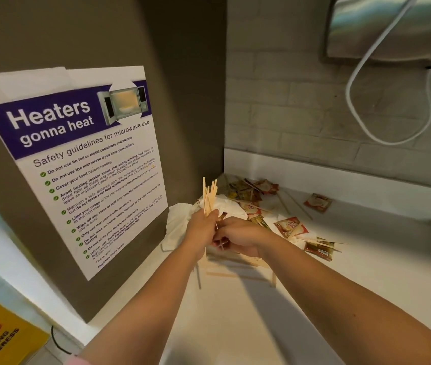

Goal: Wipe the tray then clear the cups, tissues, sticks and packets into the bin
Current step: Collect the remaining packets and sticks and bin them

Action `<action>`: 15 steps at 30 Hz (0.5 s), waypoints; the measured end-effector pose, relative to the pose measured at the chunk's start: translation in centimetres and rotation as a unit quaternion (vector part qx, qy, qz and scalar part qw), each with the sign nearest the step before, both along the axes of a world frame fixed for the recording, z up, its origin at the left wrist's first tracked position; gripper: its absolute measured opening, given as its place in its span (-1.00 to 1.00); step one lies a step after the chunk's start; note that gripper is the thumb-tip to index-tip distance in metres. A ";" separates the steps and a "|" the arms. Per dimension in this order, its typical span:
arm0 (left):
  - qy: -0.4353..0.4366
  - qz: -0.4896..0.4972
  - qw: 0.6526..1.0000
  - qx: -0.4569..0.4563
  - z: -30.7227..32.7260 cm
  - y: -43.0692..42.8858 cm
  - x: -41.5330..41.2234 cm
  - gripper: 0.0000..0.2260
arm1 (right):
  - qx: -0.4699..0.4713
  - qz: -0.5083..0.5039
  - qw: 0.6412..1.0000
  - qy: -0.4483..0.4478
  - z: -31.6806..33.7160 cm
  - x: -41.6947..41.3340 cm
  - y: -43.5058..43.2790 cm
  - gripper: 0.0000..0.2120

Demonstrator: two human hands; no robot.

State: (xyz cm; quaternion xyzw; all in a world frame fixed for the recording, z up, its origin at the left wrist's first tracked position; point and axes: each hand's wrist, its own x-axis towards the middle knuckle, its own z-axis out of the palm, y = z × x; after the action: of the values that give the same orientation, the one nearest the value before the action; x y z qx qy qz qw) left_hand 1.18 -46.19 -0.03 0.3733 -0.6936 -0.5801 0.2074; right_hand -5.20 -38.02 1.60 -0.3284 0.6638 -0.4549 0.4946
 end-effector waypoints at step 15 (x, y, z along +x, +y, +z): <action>-0.043 -0.015 0.998 -0.052 1.8 -6.6 2.8 -0.69 | 0.002 0.052 0.890 0.453 -4.7 -1.4 -8.2 -0.24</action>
State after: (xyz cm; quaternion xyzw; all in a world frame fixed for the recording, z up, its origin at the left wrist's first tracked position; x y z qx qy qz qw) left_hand 4.01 -52.82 1.78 0.3763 -0.7366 -0.5296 0.1882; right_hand -6.55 -46.24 -3.14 -0.5319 0.7985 -0.2293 0.1641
